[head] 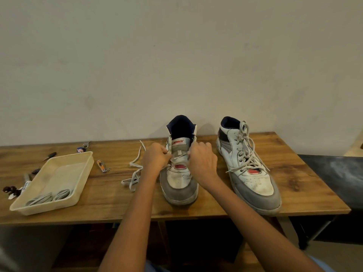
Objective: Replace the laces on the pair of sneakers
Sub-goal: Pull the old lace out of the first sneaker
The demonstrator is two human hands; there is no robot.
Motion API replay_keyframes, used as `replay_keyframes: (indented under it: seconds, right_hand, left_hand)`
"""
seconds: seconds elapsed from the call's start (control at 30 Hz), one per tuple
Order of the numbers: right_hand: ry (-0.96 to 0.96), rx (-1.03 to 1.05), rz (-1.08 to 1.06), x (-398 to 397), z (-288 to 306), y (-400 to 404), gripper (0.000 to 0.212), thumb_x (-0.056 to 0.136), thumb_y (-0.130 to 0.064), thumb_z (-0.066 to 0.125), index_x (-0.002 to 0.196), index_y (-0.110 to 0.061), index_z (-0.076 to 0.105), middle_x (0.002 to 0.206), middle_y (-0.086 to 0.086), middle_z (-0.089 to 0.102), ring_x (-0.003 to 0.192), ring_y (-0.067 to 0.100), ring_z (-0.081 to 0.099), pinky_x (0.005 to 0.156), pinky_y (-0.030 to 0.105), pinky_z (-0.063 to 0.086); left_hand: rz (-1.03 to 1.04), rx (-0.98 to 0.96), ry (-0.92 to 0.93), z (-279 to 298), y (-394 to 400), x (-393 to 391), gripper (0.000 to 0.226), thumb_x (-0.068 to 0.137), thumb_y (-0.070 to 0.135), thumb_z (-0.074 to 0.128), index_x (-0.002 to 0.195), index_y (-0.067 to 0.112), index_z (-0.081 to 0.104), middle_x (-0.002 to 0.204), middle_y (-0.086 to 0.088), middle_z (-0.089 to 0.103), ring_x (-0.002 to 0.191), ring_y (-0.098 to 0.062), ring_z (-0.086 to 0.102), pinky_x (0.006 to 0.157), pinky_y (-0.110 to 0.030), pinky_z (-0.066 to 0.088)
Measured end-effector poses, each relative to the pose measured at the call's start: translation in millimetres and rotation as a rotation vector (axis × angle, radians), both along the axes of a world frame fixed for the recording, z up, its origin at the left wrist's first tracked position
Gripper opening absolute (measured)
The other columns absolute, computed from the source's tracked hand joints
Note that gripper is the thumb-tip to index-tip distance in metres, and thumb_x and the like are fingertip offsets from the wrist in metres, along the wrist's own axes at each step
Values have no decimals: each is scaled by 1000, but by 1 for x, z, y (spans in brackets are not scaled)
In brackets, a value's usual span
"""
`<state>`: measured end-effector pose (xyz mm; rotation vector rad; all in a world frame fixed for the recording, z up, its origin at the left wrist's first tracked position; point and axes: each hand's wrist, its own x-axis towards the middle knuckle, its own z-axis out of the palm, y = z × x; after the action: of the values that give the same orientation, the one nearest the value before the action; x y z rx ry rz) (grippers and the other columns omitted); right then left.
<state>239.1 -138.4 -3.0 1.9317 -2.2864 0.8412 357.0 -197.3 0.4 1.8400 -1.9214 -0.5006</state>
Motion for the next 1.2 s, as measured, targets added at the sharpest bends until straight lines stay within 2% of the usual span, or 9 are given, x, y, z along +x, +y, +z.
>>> replay_keyframes:
  seconds: [0.13,0.23,0.4,0.63,0.73,0.87,1.03,1.1,1.2]
  right_hand:
    - [-79,102,-88,-17,7,-1,16,94,-14,49,104,-5,56,110,11,59,109,29,49,73,33,36]
    - [165,67,2,-7,8,1,27,91,-16,56,115,-9,48,120,10,50,114,25,41,85,29,41]
    - [493,37,242,18,-1,-5,23,92,-19,53,114,-13,54,117,8,57,114,25,41,90,35,38]
    - [248,-10,28,-28,23,-12,18,97,-21,47,99,-10,61,98,6,60,100,23,48,82,31,36]
    - [206,63,-99,-49,25,-11,14,96,-13,46,95,-10,59,101,8,61,104,27,49,87,34,36]
    - [408,31,149,-17,8,-14,25,91,-14,51,116,-11,50,114,6,53,109,23,44,91,34,36]
    - [503,40,314,2,-5,-21,26,94,-24,50,117,-15,61,115,6,61,113,24,43,90,35,33]
    - [427,50,349,-2,-2,-22,25,95,-27,49,113,-21,65,107,2,62,107,21,46,90,34,31]
    - [-9,-65,260,-18,9,-18,22,95,-23,49,97,-19,71,72,-10,56,81,14,51,92,33,38]
  left_hand:
    - [-49,-15,37,0,1,2,16,87,20,61,71,21,59,74,-2,57,69,-16,51,55,-25,38]
    - [-28,-28,43,0,6,-3,16,87,21,61,72,21,57,72,-2,53,65,-15,47,50,-23,33]
    - [-22,-5,76,0,5,-3,17,86,17,60,70,17,64,69,-4,57,67,-18,52,63,-30,42]
    - [-6,23,218,-2,5,2,13,84,21,68,93,13,73,90,-3,70,85,-18,64,77,-33,51]
    - [-9,25,209,-2,7,0,10,85,19,67,83,11,73,85,-7,69,84,-20,64,81,-35,51]
    - [-7,18,169,-2,5,-3,34,87,18,64,56,23,51,73,-2,55,73,-17,53,73,-31,45]
    - [-23,13,193,-2,7,-2,14,85,18,66,71,19,62,77,-6,64,75,-19,59,82,-40,51]
    - [-10,33,267,-3,5,2,6,83,18,69,84,13,72,92,-8,72,87,-21,65,86,-43,52]
    - [3,63,305,-2,4,5,18,83,19,69,99,10,72,100,-6,71,92,-19,64,87,-40,51]
